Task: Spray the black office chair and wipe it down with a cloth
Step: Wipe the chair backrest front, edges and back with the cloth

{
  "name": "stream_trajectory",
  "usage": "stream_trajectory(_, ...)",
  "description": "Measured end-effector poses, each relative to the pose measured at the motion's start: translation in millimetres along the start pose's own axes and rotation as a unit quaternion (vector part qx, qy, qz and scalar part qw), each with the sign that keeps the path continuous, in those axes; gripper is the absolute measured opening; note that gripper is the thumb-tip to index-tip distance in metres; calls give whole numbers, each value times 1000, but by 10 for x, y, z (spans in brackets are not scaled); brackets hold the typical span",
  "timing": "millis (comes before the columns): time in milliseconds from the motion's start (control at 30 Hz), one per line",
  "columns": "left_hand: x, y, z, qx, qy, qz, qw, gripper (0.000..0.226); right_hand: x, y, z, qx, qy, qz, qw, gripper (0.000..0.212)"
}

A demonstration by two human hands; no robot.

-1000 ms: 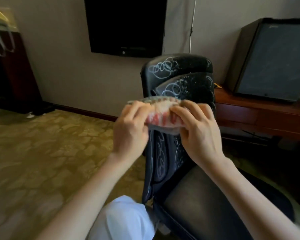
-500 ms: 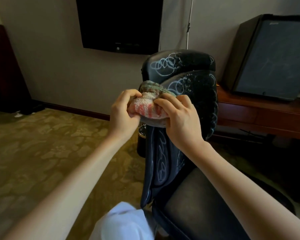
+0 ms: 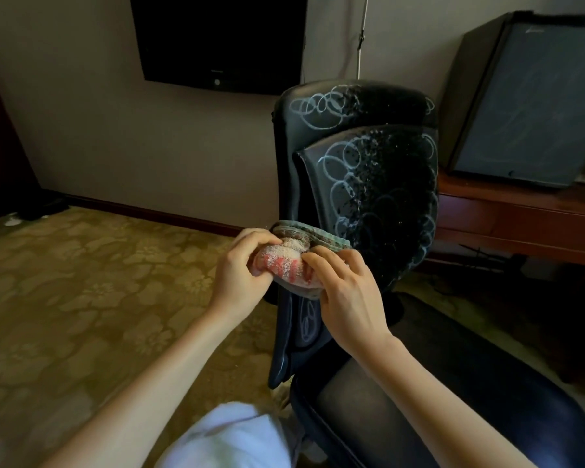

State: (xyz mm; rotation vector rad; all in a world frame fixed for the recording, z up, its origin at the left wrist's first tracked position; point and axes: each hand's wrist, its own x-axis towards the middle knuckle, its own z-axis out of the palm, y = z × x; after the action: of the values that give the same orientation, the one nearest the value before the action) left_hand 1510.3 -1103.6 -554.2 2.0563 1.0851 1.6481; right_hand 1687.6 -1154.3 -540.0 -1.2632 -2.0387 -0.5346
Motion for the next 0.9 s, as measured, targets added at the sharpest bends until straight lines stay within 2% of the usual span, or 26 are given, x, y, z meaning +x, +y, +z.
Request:
stream_trajectory(233,81,-37,11,-32,-20,-58,998,57,78,67,-15,-15,-6,-4,1000,45)
stream_trajectory(300,82,-11,2,-34,-25,-62,997,54,88,61,-13,-10,-7,-4,1000,45)
stream_trajectory(500,34,73,-23,-29,-21,-64,997,51,49,32,-39,0,9,6,1000,43)
stream_trajectory(800,-201,294,-114,17,-9,-37,999,52,-142,-52,-230,30,-26,-3,999,40)
stream_trajectory(900,-334,416,-159,33,-4,-21,999,52,-259,-87,-304,46,-34,-3,998,51)
